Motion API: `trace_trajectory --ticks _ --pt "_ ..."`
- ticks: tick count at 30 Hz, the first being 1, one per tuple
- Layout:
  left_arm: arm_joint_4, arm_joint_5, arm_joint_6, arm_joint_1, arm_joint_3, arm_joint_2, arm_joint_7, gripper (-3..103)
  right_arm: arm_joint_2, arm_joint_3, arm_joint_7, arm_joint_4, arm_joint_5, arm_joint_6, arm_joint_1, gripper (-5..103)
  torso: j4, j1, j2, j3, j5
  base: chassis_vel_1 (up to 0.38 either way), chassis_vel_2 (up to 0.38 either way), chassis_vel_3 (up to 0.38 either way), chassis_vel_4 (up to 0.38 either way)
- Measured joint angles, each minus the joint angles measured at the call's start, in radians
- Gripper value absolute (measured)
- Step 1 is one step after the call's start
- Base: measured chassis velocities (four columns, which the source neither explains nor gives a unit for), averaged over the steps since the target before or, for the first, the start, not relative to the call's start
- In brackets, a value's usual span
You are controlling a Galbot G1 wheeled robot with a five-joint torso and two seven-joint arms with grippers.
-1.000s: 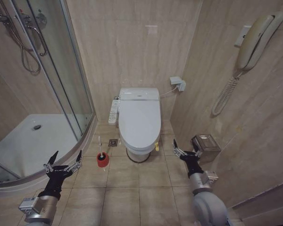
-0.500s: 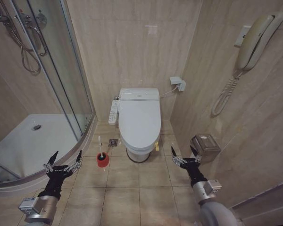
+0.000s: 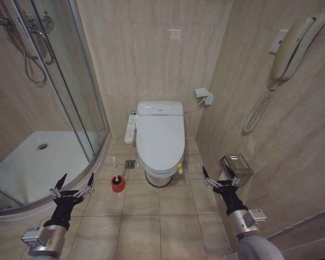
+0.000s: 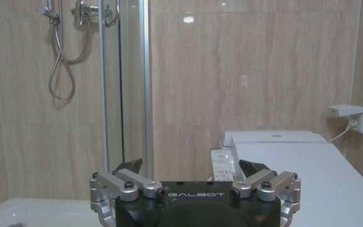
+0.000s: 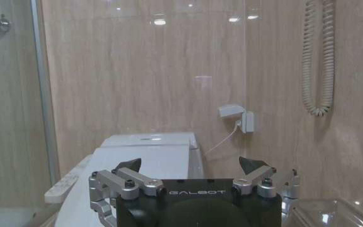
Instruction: Open the toilet lid, clean the toilet bowl with a toilet brush, close the toilet lid, and flush.
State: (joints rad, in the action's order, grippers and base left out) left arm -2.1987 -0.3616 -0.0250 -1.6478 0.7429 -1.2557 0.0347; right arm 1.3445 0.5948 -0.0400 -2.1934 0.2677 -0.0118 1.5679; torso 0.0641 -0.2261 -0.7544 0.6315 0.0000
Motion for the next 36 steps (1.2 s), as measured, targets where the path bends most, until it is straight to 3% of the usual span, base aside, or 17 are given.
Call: trace_trajectory --ticks 17,36 --pt "0.0 0.0 0.0 0.0 0.0 0.0 0.0 100 0.0 -0.042 -0.021 -0.041 0.026 0.009 0.003 100 0.0 0.0 0.0 0.0 0.0 -0.018 0.013 0.023 -0.016" --pt "0.0 0.0 0.0 0.0 0.0 0.0 0.0 100 0.004 -0.049 -0.056 0.008 0.025 0.025 -0.037 100 -0.0001 0.0 0.0 0.0 0.0 -0.113 0.111 0.128 -0.131"
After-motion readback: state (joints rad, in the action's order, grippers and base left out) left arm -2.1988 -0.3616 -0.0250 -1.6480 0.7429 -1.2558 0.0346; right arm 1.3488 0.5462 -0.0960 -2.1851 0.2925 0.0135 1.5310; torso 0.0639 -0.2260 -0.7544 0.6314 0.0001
